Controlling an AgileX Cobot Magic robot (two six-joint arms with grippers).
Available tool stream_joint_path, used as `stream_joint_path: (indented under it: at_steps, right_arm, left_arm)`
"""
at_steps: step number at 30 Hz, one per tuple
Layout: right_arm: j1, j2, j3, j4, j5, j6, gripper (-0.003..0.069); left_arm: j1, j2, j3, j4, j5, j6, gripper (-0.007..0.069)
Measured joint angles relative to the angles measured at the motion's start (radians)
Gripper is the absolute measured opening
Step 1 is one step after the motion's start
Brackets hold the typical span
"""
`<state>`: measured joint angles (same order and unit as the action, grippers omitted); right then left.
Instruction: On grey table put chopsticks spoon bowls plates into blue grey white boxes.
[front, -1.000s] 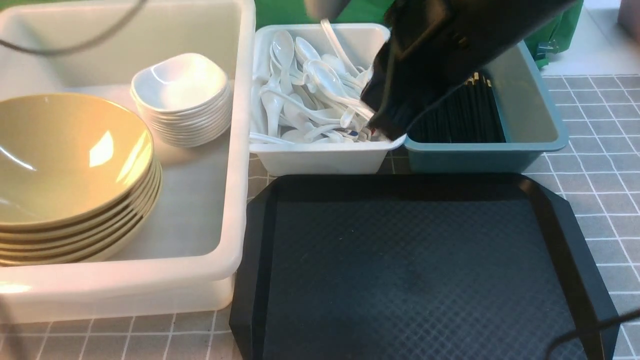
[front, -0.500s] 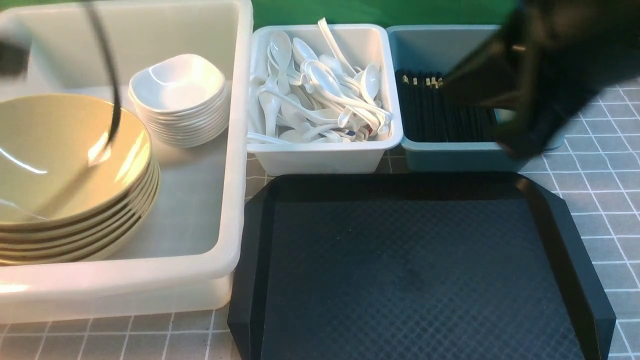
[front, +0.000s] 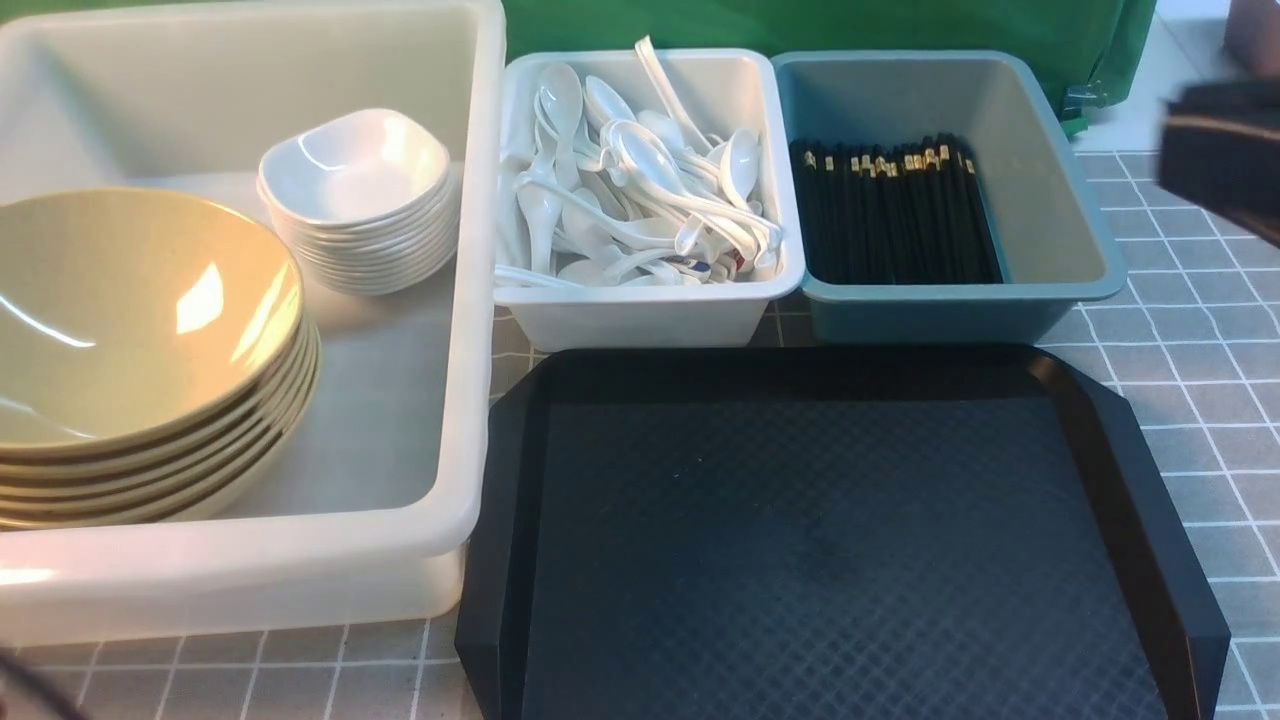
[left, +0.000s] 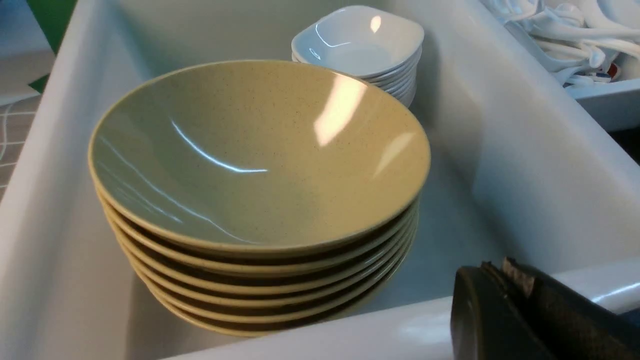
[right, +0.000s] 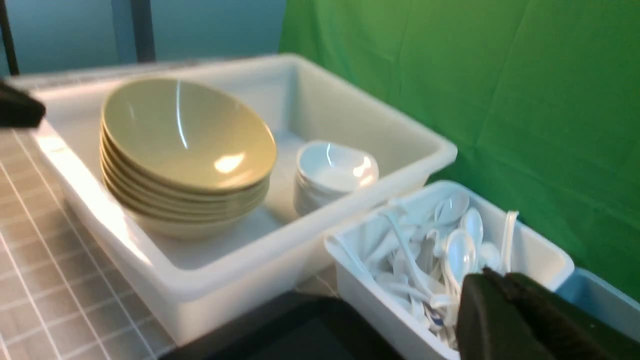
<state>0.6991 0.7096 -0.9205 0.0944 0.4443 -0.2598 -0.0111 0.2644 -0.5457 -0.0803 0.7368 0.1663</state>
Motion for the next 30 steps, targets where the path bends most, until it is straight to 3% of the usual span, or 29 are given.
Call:
stream_joint_path:
  at_steps: [9,19,30]
  right_arm:
    - [0.000,-0.116,0.091,0.014,-0.069,0.000,0.0046]
    - [0.000,-0.116,0.091,0.014,0.047,0.000,0.0046]
    - [0.000,-0.116,0.091,0.014,0.054,0.001,0.0051]
  left_arm:
    - [0.000,-0.042,0.013,0.012,-0.015,0.000,-0.0011]
    - [0.000,-0.042,0.022,0.012,-0.015,0.000,-0.0011]
    - [0.000,-0.042,0.022,0.012,-0.015,-0.002,-0.0011]
